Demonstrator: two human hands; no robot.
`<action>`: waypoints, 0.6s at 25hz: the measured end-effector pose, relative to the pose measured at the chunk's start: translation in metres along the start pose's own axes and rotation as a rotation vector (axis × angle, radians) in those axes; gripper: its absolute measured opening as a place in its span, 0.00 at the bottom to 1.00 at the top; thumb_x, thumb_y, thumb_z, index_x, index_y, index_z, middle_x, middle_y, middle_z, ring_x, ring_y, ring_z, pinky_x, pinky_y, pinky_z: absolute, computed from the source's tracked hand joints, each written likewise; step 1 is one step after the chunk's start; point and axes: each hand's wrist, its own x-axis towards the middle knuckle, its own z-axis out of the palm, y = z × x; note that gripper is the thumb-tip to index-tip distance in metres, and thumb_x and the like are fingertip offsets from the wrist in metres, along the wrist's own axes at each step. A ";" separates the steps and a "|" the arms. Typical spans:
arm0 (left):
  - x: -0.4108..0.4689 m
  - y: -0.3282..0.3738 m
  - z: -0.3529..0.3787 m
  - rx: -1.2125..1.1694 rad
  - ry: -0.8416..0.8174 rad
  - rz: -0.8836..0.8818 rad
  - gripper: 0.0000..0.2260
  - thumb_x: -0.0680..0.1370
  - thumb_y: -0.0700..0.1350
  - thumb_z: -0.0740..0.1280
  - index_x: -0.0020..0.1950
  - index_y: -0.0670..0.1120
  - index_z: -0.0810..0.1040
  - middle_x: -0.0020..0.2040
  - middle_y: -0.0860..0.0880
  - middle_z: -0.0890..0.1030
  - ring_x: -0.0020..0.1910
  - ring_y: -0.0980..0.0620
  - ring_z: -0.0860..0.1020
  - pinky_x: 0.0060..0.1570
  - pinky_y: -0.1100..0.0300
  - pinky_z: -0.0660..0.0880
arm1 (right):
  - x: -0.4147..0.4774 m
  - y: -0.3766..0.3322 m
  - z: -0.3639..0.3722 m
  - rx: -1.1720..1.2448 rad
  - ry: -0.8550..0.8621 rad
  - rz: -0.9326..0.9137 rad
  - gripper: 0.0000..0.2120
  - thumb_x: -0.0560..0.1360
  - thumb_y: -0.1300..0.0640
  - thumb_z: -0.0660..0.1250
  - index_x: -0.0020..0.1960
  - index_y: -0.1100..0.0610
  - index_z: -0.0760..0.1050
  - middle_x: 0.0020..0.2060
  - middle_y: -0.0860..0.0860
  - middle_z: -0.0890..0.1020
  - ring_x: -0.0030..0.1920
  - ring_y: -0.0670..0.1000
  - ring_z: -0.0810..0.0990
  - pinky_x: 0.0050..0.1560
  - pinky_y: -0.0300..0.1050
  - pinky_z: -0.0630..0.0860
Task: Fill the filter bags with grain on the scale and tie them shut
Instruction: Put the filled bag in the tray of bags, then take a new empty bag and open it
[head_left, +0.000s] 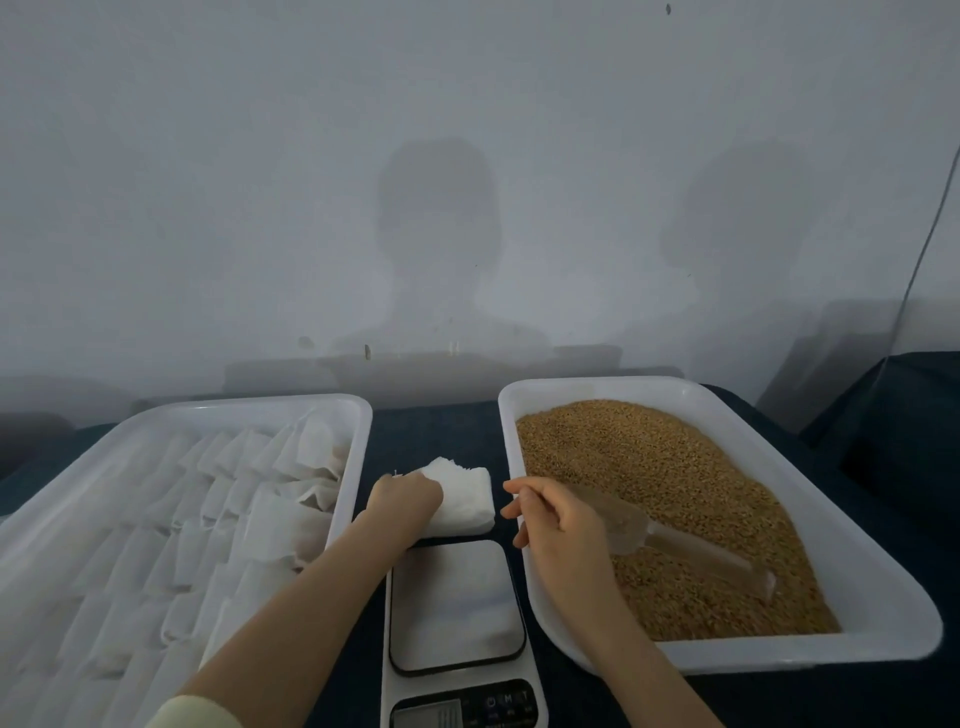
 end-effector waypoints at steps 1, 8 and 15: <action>-0.001 -0.001 -0.001 -0.016 0.002 0.002 0.14 0.78 0.38 0.65 0.64 0.42 0.73 0.65 0.44 0.74 0.64 0.44 0.73 0.65 0.55 0.66 | 0.000 0.000 0.000 0.005 -0.002 -0.001 0.12 0.80 0.60 0.59 0.47 0.45 0.76 0.37 0.46 0.81 0.34 0.42 0.78 0.36 0.31 0.72; -0.032 -0.014 -0.014 -0.361 0.498 -0.177 0.07 0.80 0.38 0.60 0.55 0.44 0.76 0.49 0.47 0.81 0.47 0.49 0.80 0.42 0.60 0.70 | -0.001 0.002 -0.002 -0.038 0.009 0.018 0.12 0.79 0.58 0.59 0.46 0.42 0.75 0.37 0.45 0.81 0.35 0.42 0.78 0.37 0.33 0.73; -0.105 0.007 -0.001 -1.489 0.536 -0.097 0.08 0.76 0.50 0.70 0.40 0.48 0.80 0.33 0.52 0.83 0.33 0.60 0.81 0.33 0.70 0.75 | -0.008 -0.009 0.008 -0.250 -0.120 -0.295 0.06 0.76 0.53 0.66 0.53 0.47 0.75 0.41 0.38 0.78 0.44 0.39 0.77 0.42 0.27 0.71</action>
